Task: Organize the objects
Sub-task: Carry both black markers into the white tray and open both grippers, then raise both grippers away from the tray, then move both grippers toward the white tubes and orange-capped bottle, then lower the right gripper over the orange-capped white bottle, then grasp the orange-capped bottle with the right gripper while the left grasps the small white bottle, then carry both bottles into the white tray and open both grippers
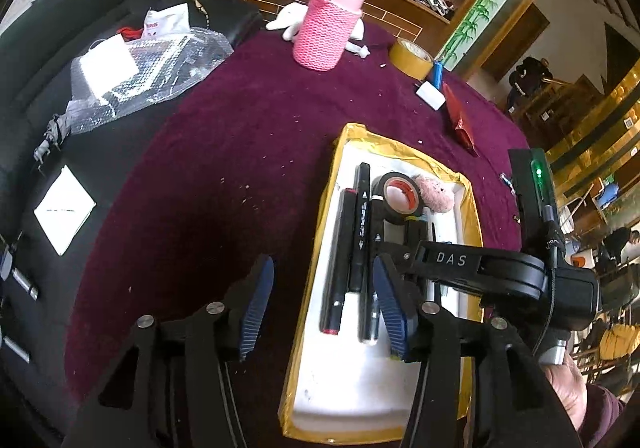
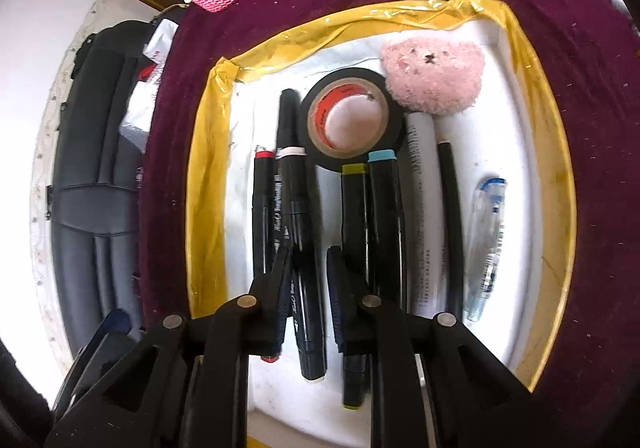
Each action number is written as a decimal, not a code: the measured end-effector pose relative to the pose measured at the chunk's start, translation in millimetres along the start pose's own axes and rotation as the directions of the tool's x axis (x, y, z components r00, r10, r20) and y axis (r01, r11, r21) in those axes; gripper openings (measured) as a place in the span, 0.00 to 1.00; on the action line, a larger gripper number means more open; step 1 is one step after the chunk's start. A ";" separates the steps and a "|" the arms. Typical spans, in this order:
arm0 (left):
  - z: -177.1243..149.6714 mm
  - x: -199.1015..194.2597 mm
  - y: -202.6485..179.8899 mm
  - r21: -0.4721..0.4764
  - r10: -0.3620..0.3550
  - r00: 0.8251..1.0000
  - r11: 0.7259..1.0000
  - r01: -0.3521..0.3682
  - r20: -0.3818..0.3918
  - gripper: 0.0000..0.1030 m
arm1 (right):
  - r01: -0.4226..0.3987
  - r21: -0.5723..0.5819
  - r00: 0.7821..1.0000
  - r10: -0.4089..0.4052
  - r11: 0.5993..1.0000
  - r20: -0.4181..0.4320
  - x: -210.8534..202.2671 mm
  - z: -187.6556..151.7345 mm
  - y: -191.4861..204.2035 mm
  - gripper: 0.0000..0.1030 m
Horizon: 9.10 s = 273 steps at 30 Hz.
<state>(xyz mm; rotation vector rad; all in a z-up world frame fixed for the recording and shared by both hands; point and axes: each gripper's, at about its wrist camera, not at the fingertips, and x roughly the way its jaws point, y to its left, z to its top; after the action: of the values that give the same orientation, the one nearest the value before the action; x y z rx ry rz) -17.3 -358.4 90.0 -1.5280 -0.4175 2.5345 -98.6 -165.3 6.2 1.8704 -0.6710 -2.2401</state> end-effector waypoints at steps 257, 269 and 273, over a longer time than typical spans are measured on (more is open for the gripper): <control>-67.9 34.9 -88.4 0.071 -0.056 0.993 0.995 0.064 -0.107 0.28 | -0.240 -0.219 0.968 0.250 0.946 0.018 -127.1 -38.9 -117.1 0.25; -70.9 58.9 -27.8 0.079 0.055 0.980 0.996 -0.041 -0.190 0.28 | -0.308 -0.242 0.946 0.268 0.920 -0.184 -39.6 -83.3 -40.4 0.26; -70.9 64.5 -30.8 0.119 0.075 0.980 0.991 -0.054 -0.186 0.28 | -0.315 -0.216 0.939 0.271 0.924 -0.211 -21.7 -91.1 -37.9 0.26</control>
<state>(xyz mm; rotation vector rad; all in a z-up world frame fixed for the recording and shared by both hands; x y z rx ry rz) 14.7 -300.5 14.1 -1.7457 -0.1970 2.3821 0.0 -145.2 -1.8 1.6946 -0.5692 -1.8493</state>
